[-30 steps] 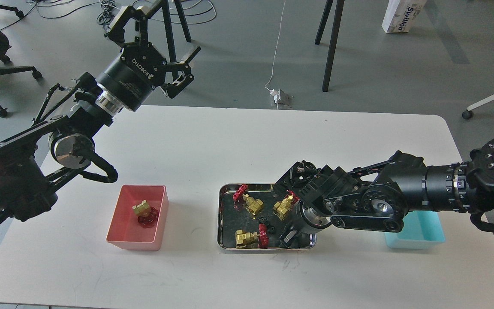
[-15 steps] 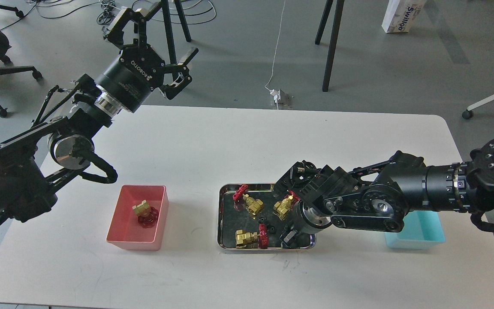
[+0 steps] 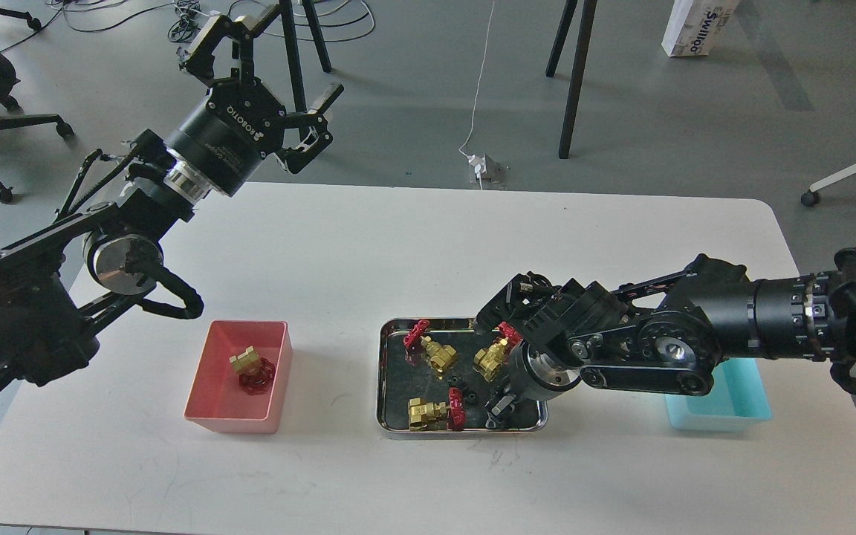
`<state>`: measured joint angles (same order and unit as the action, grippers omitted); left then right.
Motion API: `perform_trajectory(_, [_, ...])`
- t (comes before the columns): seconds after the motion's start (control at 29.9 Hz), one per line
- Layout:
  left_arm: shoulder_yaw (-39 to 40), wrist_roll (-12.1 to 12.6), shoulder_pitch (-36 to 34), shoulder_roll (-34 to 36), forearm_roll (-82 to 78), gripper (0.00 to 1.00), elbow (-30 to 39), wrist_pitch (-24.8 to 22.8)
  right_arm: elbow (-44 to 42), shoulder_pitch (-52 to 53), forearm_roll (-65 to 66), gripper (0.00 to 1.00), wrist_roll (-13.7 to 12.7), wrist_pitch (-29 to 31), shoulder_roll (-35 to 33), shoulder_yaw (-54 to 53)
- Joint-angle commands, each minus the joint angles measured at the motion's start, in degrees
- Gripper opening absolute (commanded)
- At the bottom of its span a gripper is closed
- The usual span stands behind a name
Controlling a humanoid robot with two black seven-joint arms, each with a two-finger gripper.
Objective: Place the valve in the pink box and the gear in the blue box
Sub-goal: 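Carry the gear with the right gripper over the blue box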
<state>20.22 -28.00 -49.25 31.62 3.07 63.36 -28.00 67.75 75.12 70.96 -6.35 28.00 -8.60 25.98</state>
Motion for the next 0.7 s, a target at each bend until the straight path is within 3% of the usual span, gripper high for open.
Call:
perform_trajectory(0.0, [0.0, 0.0, 0.1, -0.2, 0.0, 0.99, -0.1, 0.0, 3.4, 2.6, -1.9, 0.07, -0.1, 0.0, -5.2, -3.8])
perform_trajectory(0.27, [0.0, 0.0, 0.1, -1.6, 0.0, 0.99, -0.1, 0.0, 6.6, 1.1, -9.6, 0.07, 0.0, 0.0, -28.0, -18.5])
perform_trajectory(0.47, [-0.4, 0.0, 0.1, -3.8, -0.1, 0.99, -1.7, 0.0, 10.1, -19.2, -10.8, 0.07, 0.0, -2.2, -46.3, -34.3])
perform_trajectory(0.67, [-0.7, 0.0, 0.1, -5.6, -0.8, 0.99, -3.2, 0.0, 12.4, -35.5, -10.5, 0.07, 0.1, -10.5, -50.3, -42.3])
